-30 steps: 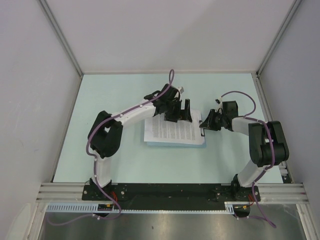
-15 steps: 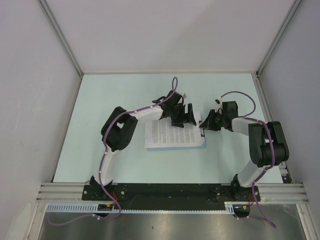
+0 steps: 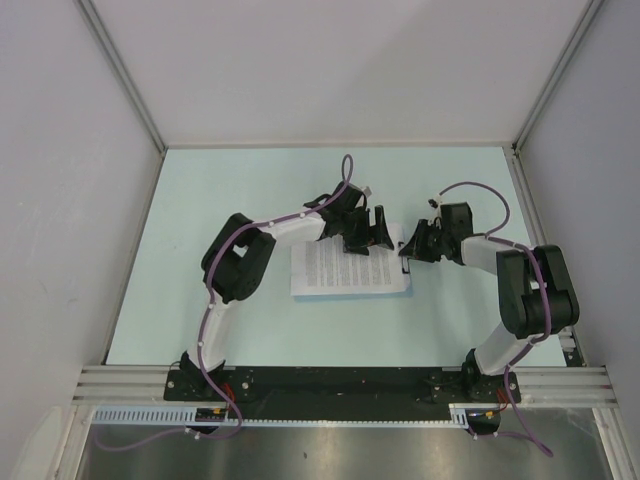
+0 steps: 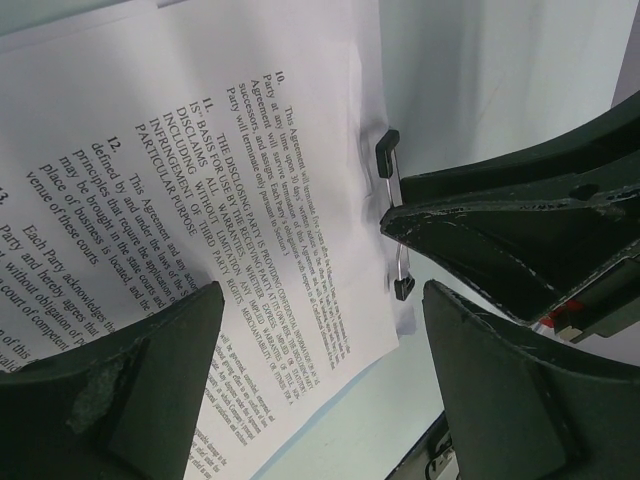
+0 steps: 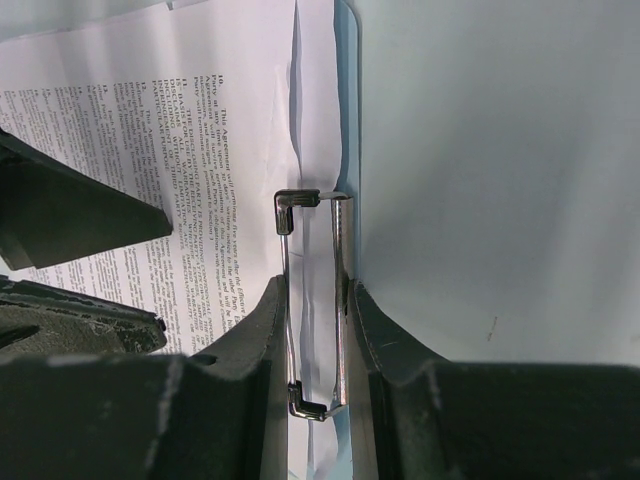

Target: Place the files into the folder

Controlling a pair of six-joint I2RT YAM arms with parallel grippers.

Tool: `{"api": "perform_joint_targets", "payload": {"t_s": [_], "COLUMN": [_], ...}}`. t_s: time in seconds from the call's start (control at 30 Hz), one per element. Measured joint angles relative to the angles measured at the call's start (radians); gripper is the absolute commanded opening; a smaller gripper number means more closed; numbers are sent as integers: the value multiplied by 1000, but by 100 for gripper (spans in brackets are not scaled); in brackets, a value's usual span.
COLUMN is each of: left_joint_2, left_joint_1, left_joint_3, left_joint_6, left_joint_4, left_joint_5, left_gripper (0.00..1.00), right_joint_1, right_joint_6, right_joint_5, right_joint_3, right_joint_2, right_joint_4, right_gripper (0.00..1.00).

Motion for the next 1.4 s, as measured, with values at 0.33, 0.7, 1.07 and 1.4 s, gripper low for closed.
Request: {"api": "perform_joint_targets", "payload": {"t_s": [0.33,0.7,1.07,1.4], "left_joint_2": [-23,-107,-416,-495], "left_joint_1": [-11,-18,-6,232], "left_joint_3": [-3,75,32,-269], "left_joint_6": [-9,21,164,222], "left_joint_4": [-10,-115,-414,-476], "left_joint_5": [-1,26,-323,-480], "left_gripper": [99,100,100,100], "right_joint_1": [30,30,25,18], "right_joint_6": [2,6,6,5], "right_joint_5": [63,66,57,50], "right_joint_3": [0,0,0,0], "right_joint_2": [-13,-13,-13,-13], "right_joint_4": [-10,-10,-10,-12], "right_gripper": [0,0,0,0]}}
